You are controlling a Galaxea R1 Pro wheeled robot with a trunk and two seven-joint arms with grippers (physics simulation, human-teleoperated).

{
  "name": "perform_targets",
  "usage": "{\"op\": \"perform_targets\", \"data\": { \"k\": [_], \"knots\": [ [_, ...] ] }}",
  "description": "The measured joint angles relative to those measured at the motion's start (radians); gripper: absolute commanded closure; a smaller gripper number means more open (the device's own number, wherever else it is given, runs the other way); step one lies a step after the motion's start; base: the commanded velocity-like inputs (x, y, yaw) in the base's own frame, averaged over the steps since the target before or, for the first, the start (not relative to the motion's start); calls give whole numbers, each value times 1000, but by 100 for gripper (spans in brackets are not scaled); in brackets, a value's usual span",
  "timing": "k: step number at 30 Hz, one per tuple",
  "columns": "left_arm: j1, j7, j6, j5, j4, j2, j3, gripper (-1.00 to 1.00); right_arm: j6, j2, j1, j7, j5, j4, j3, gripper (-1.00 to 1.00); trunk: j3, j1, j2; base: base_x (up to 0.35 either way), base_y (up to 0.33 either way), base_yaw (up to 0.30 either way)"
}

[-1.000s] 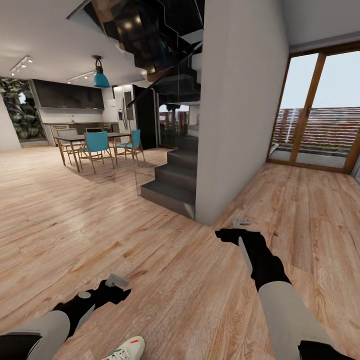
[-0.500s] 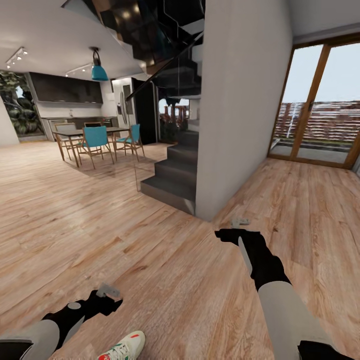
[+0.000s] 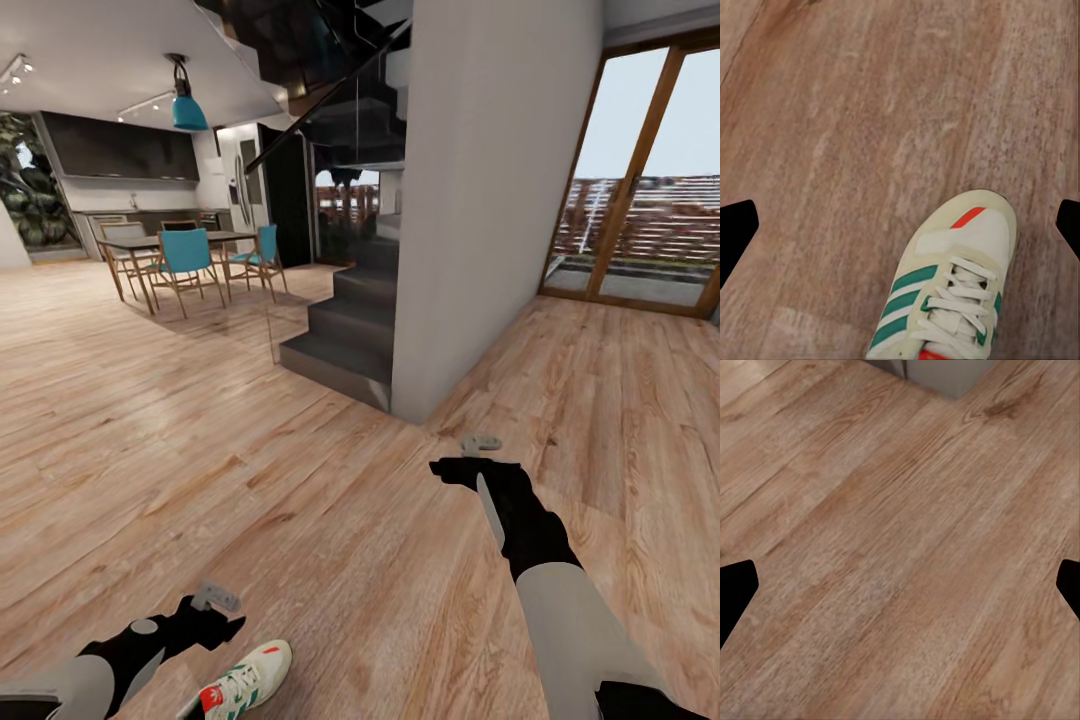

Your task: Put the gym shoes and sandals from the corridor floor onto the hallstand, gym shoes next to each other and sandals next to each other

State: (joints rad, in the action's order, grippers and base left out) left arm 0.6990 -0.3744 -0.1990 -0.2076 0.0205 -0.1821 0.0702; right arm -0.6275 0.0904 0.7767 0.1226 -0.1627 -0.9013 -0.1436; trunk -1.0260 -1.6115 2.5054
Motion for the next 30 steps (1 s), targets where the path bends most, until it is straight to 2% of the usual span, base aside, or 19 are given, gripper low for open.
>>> {"op": "perform_targets", "data": {
  "k": [6,9,13,17,19,27,30],
  "knots": [
    [-6,-35,-5,0,0,-1,0,-100,1,0,0,0,0,0,1,-100,-1,0,0,0,0,0],
    [-25,-71,-41,1,0,-3,1,-100,1,0,0,0,0,1,1,-100,-2,0,0,0,0,0],
    [-38,-79,-53,1,0,-11,0,-100,1,0,0,0,0,1,1,-100,-7,0,0,0,0,0],
    [-49,-84,-59,1,0,-38,0,-100,1,0,0,0,0,1,1,-100,-20,-1,0,0,0,0],
    [-49,-84,-60,1,0,-40,0,-100,1,0,0,0,0,1,1,-100,-30,-2,1,0,0,0],
    [-55,-85,-61,2,-1,-44,0,-100,1,0,0,0,0,1,1,-100,-32,-2,1,0,0,0],
    [-75,-85,-61,1,-1,-45,1,-100,1,0,-1,1,0,1,1,-100,-33,-2,1,0,0,0]
  ]
}}
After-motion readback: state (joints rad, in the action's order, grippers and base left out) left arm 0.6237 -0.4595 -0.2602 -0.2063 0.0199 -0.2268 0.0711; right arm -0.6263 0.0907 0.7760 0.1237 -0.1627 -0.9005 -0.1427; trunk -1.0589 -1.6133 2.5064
